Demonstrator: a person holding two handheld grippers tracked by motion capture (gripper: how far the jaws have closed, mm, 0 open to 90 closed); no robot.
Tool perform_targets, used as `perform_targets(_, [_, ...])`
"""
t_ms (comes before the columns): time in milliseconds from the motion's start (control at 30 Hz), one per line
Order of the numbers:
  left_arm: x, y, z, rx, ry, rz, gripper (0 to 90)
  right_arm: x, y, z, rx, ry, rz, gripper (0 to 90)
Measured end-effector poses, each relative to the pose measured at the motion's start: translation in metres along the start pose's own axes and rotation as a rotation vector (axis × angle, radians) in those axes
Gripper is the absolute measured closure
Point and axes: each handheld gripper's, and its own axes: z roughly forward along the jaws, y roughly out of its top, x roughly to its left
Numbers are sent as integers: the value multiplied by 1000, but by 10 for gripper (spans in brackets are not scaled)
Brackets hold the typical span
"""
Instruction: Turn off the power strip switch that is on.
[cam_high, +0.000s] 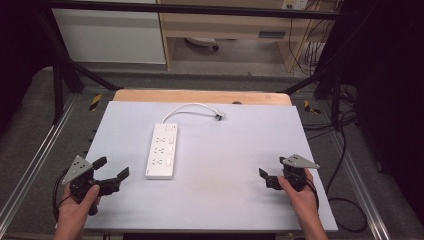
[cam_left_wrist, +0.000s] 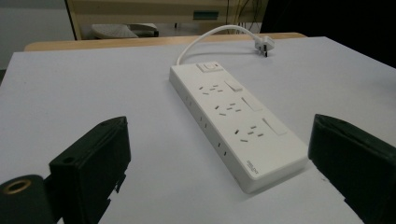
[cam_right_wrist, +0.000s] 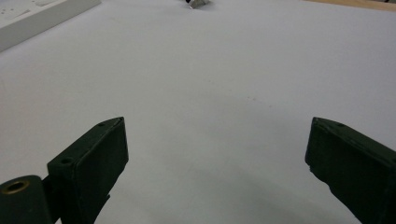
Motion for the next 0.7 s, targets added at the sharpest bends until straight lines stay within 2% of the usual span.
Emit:
perform_targets(200, [0, 1, 0, -15, 1, -10, 56, -1, -1, 0, -4, -9, 1, 61])
perform_targets(300, [0, 1, 1, -1, 7, -30, 61, 0, -1, 1, 2, -5, -1, 59])
perform_targets(367, [0, 1, 1, -1, 8, -27, 61, 1, -1, 2, 5, -1, -3, 57])
perform_targets(600, [-2, 2, 1, -26, -7, -44, 62, 3, 0, 0, -10, -5, -20, 60])
perform_targets(700, [-3, 4, -1, -44, -16, -35, 61, 4, 1, 0, -18, -5, -24, 60])
